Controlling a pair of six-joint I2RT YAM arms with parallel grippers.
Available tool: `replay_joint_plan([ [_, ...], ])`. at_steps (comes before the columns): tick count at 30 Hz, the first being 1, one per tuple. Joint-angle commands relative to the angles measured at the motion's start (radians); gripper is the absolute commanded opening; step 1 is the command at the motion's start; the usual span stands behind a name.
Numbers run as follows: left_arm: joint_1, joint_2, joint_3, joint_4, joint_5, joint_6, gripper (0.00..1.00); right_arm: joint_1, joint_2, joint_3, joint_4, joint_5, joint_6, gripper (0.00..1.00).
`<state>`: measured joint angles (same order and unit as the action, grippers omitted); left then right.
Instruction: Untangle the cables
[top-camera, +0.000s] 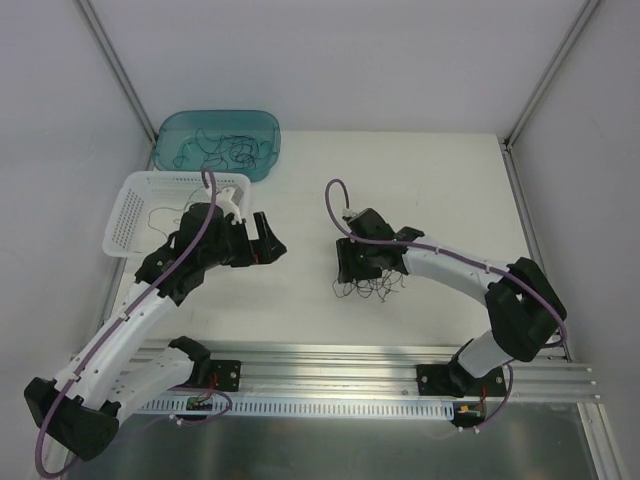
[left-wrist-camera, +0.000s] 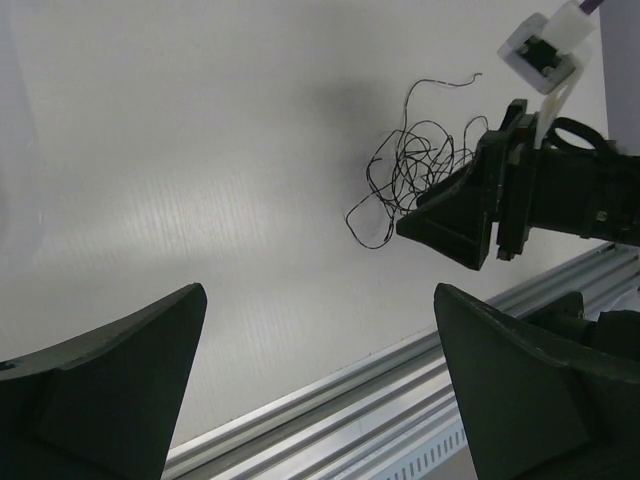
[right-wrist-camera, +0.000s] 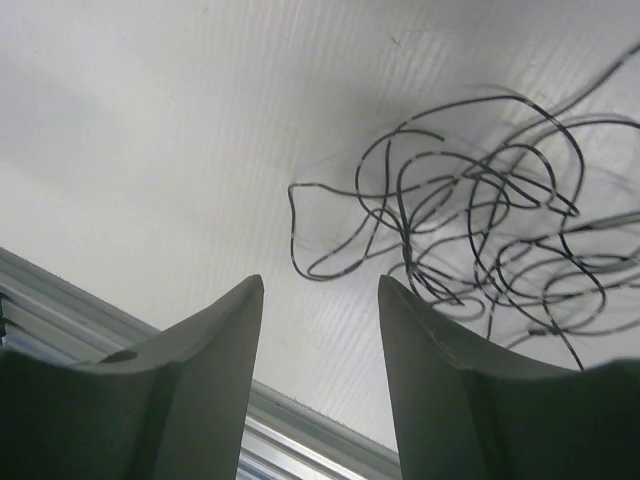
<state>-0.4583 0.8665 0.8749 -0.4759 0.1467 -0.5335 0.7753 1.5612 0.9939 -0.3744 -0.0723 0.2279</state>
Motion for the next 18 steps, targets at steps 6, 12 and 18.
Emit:
replay_joint_plan([
  [6, -0.170, 0.165, 0.045, 0.051, -0.113, -0.046, 0.99, -0.045, -0.251, 0.026, -0.211, 0.213, -0.013, 0.53],
  [12, -0.301, 0.344, 0.133, 0.086, -0.163, -0.029, 0.99, -0.221, -0.312, -0.069, -0.232, 0.272, 0.033, 0.49],
  [18, -0.423, 0.538, 0.249, 0.118, -0.222, 0.006, 0.99, -0.384, -0.308, -0.126, -0.172, 0.264, 0.085, 0.42],
])
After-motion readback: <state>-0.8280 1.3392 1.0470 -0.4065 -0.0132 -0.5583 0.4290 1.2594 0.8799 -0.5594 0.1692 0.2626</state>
